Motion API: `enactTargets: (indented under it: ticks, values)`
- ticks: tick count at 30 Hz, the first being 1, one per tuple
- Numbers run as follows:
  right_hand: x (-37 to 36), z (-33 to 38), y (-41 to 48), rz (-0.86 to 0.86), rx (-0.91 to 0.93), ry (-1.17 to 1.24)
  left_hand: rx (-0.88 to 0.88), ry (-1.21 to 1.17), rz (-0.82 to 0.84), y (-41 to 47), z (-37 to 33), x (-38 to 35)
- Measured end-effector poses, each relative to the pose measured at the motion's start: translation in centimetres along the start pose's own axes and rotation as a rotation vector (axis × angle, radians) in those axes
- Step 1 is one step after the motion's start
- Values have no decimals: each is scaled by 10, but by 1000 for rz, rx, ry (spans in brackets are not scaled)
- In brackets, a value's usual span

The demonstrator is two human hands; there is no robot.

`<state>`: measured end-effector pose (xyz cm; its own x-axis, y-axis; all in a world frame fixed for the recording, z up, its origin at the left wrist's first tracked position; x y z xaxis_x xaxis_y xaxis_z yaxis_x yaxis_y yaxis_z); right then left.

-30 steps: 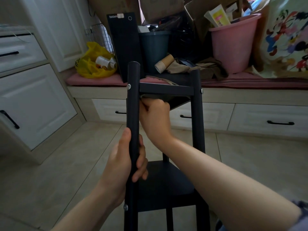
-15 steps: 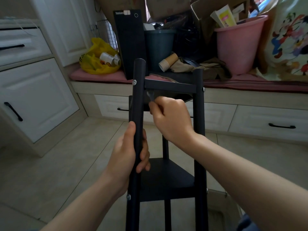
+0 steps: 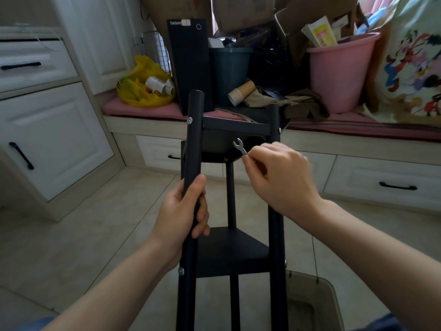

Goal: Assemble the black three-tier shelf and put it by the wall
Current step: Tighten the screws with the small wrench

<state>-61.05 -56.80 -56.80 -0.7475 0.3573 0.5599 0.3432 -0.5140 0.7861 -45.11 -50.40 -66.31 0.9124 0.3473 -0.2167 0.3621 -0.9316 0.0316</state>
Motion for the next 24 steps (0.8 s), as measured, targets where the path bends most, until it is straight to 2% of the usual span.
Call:
enactTargets:
  ticks: [2, 6, 15, 19, 24]
  values:
    - [3, -11, 0, 4, -54, 10, -9, 0, -6, 1, 0, 2]
    - [-8, -41, -8, 140, -330, 77, -12, -15, -23, 4, 1, 5]
    - [-39, -53, -27, 279, -865, 738, -25, -2, -21, 8, 3, 5]
    - [-39, -57, -26, 197, -926, 823, -33, 7, -27, 9, 2, 5]
    - [-31, -57, -20, 93, -854, 808, -64, 20, -29, 13, -2, 5]
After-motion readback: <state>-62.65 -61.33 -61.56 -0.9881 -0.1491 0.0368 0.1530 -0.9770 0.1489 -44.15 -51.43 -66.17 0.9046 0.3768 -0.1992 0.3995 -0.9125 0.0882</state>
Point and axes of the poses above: each hand's wrist, its own y-axis towards the middle knuckle, its own x-axis out of the back of the hand, z = x × y, the point moved 8 cm from there along y, towards the middle knuckle, and after that the axes turned 5 degrees about -z, right-handed, at the moved point
